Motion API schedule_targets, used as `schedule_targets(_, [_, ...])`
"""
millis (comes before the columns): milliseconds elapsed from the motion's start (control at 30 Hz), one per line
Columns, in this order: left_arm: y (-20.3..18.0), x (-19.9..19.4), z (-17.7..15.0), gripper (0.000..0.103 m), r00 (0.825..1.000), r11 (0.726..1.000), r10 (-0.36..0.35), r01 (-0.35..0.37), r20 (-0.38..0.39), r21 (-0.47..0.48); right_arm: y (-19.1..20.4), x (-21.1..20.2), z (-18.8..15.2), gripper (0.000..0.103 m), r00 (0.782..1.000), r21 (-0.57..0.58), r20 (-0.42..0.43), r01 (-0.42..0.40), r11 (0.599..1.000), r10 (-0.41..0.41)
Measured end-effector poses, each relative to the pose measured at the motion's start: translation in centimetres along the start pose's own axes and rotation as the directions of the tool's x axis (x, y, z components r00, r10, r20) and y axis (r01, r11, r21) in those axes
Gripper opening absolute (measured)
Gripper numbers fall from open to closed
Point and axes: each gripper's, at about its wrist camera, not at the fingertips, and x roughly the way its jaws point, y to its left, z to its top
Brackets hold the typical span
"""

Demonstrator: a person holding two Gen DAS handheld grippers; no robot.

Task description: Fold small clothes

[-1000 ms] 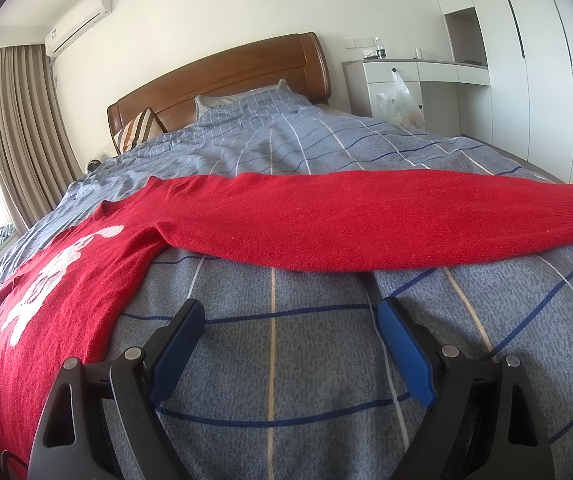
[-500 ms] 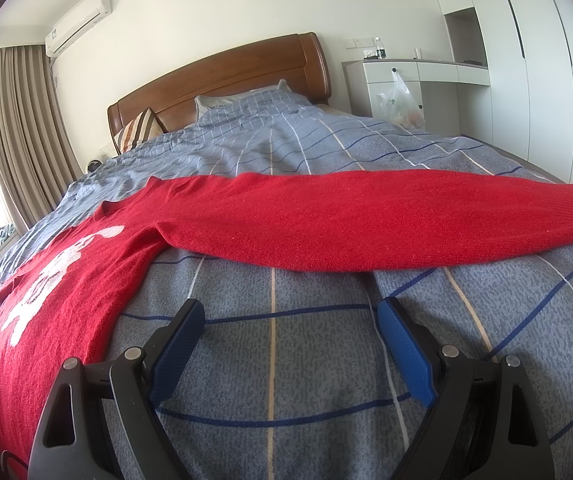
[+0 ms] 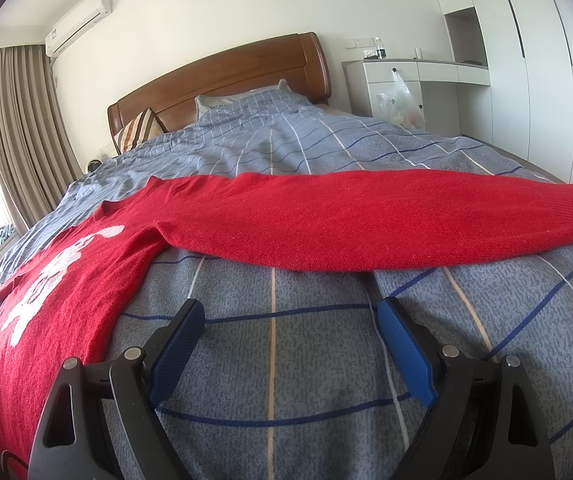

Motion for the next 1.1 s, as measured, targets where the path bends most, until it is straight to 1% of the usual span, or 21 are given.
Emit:
schedule_targets(167, [0.1, 0.0, 0.0, 0.103, 1.000, 1.000, 0.003, -0.003, -0.002, -0.008, 0.1, 0.0, 0.1, 0.089, 1.000, -0.007, -0.012, 0.002, 1.000, -0.002])
schedule_targets(300, [0.3, -0.1, 0.2, 0.103, 1.000, 1.000, 0.006, -0.006, 0.004, -0.016, 1.0, 0.0, 0.4, 0.094, 0.997, -0.049, -0.075, 0.017, 0.999, -0.021])
schedule_targets(400, [0.6, 0.0, 0.2, 0.103, 1.000, 1.000, 0.005, -0.005, 0.004, -0.025, 1.3, -1.2, 0.6, 0.094, 0.995, -0.066, -0.102, 0.007, 0.998, -0.014])
schedule_targets(500, [0.7, 0.0, 0.2, 0.103, 1.000, 0.999, 0.006, -0.005, 0.006, -0.032, 0.8, -3.0, 0.7, 0.094, 0.994, -0.040, -0.104, -0.018, 0.999, 0.014])
schedule_targets(567, [0.7, 0.0, 0.2, 0.103, 1.000, 0.999, 0.004, -0.004, 0.005, -0.034, 0.2, -4.5, 1.3, 0.094, 0.996, -0.032, -0.092, -0.011, 0.999, 0.008])
schedule_targets(633, [0.7, 0.0, 0.2, 0.103, 1.000, 0.999, 0.004, -0.004, 0.008, -0.032, -1.0, -6.6, 2.5, 0.094, 0.998, -0.035, -0.052, 0.019, 0.999, -0.021])
schedule_targets(700, [0.8, 0.1, 0.3, 0.103, 1.000, 0.999, 0.002, -0.001, 0.012, -0.038, -3.1, -8.8, 4.4, 0.094, 0.999, -0.015, -0.002, 0.049, 0.999, -0.049])
schedule_targets(767, [0.9, 0.3, 0.3, 0.103, 1.000, 0.999, -0.005, 0.006, 0.010, -0.050, -5.9, -11.1, 6.4, 0.094, 0.995, 0.041, 0.046, 0.087, 0.995, -0.089])
schedule_targets(833, [0.9, 0.5, 0.2, 0.103, 1.000, 0.998, -0.008, 0.008, 0.002, -0.055, -9.4, -12.7, 7.9, 0.094, 0.991, 0.138, 0.066, 0.108, 0.985, -0.118])
schedule_targets(900, [0.7, 0.7, 0.2, 0.103, 1.000, 0.999, -0.005, 0.005, -0.004, -0.046, -13.0, -13.6, 8.7, 0.094, 0.991, 0.269, 0.057, 0.104, 0.957, -0.124])
schedule_targets(967, [0.3, 0.7, 0.0, 0.103, 1.000, 1.000, -0.001, 0.000, -0.006, -0.029, -16.2, -13.8, 8.5, 0.094, 0.996, 0.415, 0.036, 0.057, 0.908, -0.079])
schedule_targets(1033, [0.1, 0.6, -0.1, 0.103, 1.000, 1.000, 0.003, -0.003, -0.006, -0.014, -18.5, -13.2, 7.3, 0.093, 1.000, 0.561, 0.018, -0.019, 0.828, 0.011])
schedule_targets(1100, [-0.1, 0.6, -0.2, 0.103, 1.000, 1.000, 0.007, -0.007, -0.008, -0.003, -19.6, -12.2, 5.9, 0.091, 0.992, 0.676, 0.029, -0.113, 0.729, 0.127])
